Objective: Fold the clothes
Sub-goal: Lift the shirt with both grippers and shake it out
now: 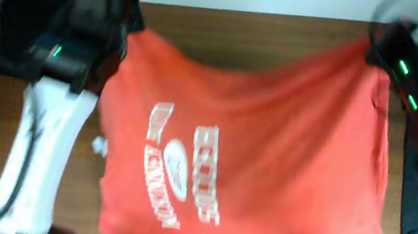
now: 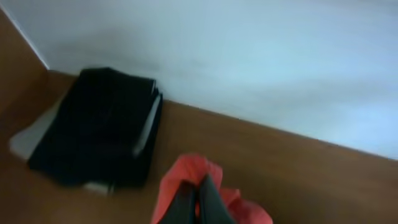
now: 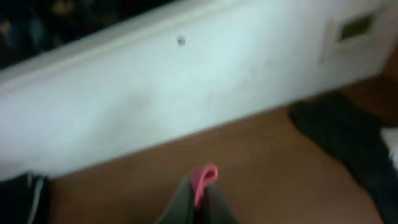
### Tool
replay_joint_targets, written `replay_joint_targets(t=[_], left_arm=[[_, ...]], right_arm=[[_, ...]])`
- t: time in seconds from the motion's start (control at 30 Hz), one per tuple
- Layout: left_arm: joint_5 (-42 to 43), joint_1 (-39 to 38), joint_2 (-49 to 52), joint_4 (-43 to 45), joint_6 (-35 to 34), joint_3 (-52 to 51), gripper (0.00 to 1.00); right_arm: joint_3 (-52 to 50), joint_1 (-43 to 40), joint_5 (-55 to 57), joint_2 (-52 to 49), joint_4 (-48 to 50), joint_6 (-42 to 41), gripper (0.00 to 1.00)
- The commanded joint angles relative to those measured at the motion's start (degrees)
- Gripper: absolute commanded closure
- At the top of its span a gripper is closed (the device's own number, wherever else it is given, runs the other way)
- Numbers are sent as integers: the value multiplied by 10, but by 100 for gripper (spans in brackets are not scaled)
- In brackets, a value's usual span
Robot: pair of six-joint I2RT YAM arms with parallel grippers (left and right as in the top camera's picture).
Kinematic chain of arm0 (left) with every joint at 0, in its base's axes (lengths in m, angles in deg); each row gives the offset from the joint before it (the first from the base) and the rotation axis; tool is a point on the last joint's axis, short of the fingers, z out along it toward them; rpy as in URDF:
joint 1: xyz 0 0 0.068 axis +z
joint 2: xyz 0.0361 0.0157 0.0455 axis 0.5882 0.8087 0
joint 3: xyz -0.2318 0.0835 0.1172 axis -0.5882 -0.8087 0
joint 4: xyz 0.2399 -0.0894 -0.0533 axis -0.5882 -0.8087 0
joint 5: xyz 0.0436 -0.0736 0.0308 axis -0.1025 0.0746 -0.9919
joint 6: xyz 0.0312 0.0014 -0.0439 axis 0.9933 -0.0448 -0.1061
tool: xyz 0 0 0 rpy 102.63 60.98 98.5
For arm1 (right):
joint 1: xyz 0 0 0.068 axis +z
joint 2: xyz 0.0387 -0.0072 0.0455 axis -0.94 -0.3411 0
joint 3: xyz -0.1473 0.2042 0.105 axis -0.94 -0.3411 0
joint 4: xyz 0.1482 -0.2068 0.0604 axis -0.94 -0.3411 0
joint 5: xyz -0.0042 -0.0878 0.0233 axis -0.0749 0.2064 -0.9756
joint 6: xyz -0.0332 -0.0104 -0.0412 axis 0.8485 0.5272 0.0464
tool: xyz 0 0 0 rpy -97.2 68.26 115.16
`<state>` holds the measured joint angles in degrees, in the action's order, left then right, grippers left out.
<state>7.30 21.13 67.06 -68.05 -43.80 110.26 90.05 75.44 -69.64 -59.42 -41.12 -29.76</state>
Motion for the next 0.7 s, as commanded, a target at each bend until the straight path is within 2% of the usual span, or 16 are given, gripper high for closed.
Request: replay_joint_targets(t=[0.0,0.13,0.27,0.33,0.5,0.67], left_arm=[[11,43,48,40,33,38,99],[18,86,49,33,84,150,99],[66,120,41,-17,103,288,99],[118,133,40,-69,103,340,99],[149,136,61,-175,83,297,99],[203,136,111,-212,70,174,99]], right_arm=[[12,-5,-6,-54,91,43,96],[87,-38,-6,-53,122,54,96],[214,-98,-7,-48,42,54,96],[258,-131,-16,-47,-19,54,96],[232,-160,-38,-62,-167,37,96],[92,-160,-76,-79,-198,36,96]])
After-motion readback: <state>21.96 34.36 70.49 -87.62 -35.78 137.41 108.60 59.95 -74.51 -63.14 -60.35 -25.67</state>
